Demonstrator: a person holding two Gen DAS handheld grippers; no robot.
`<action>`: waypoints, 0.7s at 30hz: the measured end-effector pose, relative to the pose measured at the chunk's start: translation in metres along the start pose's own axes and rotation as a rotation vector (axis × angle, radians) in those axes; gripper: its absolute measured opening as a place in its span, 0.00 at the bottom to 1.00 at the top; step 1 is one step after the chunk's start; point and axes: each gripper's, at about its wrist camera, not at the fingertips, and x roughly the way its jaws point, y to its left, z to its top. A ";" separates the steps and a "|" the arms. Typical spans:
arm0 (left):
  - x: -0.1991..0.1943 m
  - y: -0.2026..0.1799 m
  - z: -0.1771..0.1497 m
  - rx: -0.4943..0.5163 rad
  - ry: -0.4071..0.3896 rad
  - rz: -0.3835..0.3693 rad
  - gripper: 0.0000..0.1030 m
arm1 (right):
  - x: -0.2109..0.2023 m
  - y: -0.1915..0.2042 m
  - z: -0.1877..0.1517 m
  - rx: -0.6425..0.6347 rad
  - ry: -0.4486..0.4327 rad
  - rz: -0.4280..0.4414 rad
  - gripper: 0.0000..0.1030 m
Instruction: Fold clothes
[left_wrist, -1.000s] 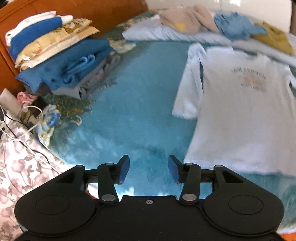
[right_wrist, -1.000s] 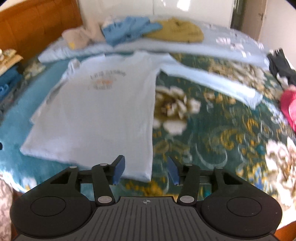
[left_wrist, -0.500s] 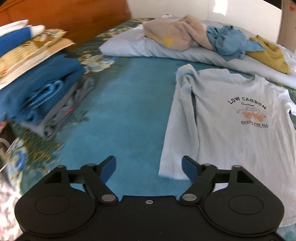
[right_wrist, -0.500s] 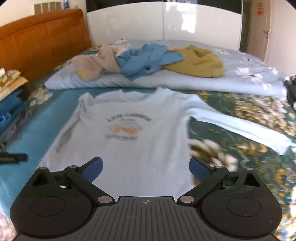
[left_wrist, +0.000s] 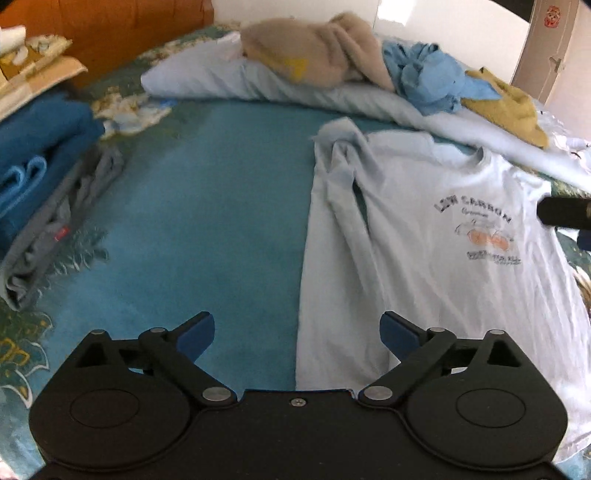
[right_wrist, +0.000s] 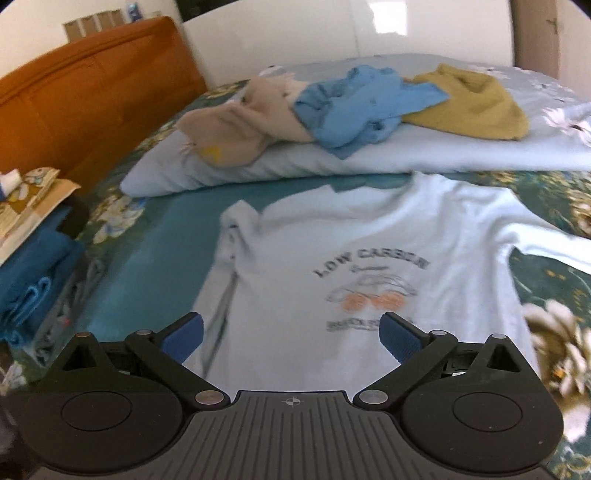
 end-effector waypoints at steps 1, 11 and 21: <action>0.003 0.002 0.000 -0.003 0.005 -0.002 0.92 | 0.003 0.003 0.002 -0.005 0.007 -0.001 0.99; 0.021 0.017 0.002 -0.027 0.084 -0.096 0.85 | 0.018 0.016 0.001 0.030 0.026 -0.024 0.99; 0.029 0.014 -0.002 -0.053 0.135 -0.149 0.62 | 0.021 0.020 0.002 -0.016 0.057 0.008 0.99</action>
